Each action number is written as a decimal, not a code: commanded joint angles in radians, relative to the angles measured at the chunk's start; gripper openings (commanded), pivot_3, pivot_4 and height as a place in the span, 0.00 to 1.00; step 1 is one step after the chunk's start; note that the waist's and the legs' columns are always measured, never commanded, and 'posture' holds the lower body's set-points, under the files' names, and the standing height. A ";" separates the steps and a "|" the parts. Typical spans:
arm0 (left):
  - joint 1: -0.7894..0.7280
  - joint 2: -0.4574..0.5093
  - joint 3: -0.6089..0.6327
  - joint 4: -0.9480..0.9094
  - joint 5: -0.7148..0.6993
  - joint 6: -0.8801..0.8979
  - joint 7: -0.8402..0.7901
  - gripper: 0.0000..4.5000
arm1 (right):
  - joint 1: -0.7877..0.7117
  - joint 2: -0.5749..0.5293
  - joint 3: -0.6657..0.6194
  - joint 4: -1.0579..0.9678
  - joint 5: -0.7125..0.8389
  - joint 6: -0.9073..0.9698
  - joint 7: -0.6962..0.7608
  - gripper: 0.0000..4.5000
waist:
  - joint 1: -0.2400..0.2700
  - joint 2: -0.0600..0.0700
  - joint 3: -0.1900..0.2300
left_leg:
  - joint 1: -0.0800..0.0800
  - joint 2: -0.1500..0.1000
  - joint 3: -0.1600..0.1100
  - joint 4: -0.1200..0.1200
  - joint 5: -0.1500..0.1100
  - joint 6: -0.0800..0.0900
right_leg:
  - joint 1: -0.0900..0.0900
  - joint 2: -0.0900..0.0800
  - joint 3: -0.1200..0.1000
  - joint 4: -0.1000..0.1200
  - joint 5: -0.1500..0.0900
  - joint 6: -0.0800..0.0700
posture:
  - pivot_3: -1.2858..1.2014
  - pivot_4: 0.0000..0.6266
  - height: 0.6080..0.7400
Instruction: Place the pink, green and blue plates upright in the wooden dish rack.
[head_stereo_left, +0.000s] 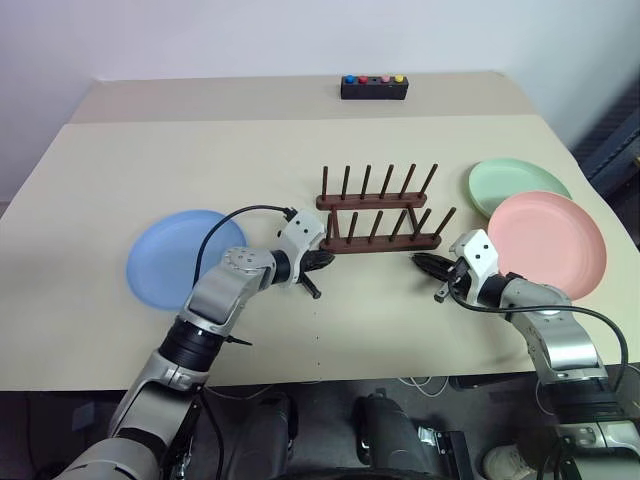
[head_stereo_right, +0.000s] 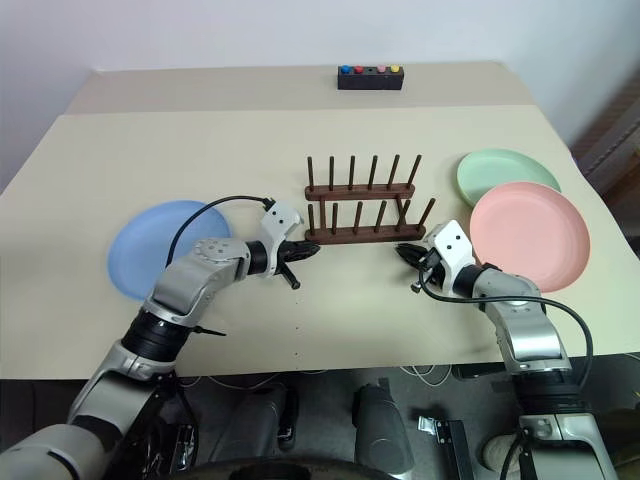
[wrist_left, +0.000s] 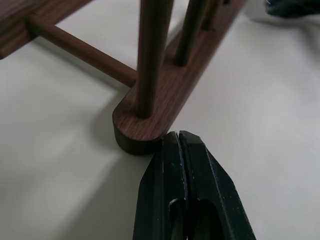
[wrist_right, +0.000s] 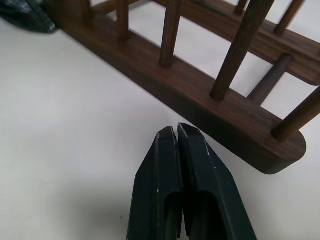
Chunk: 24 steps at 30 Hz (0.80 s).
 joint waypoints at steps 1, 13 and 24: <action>-0.017 -0.005 0.012 0.040 0.038 -0.029 0.032 0.00 | -0.022 0.003 -0.003 0.018 -0.018 -0.036 -0.006 0.02 | -0.001 0.000 0.000 | 0.000 0.000 0.000 0.000 0.000 0.000 | 0.000 0.000 0.000 0.000 0.000 0.000 | 0.52 0.24 1.00; -0.029 0.015 0.034 0.074 0.034 -0.065 0.001 0.00 | -0.129 0.029 0.019 0.179 -0.090 -0.117 -0.052 0.02 | -0.008 0.001 0.000 | 0.001 0.000 0.000 0.000 0.000 0.000 | 0.000 0.000 0.000 0.001 0.000 0.000 | 0.52 0.24 1.00; -0.152 -0.014 0.050 0.325 0.079 -0.222 0.016 0.00 | -0.229 0.067 0.046 0.307 -0.119 -0.187 -0.050 0.02 | -0.009 0.001 0.000 | 0.001 0.000 0.000 0.000 0.000 -0.001 | 0.000 0.001 0.000 0.001 0.000 0.000 | 0.52 0.24 1.00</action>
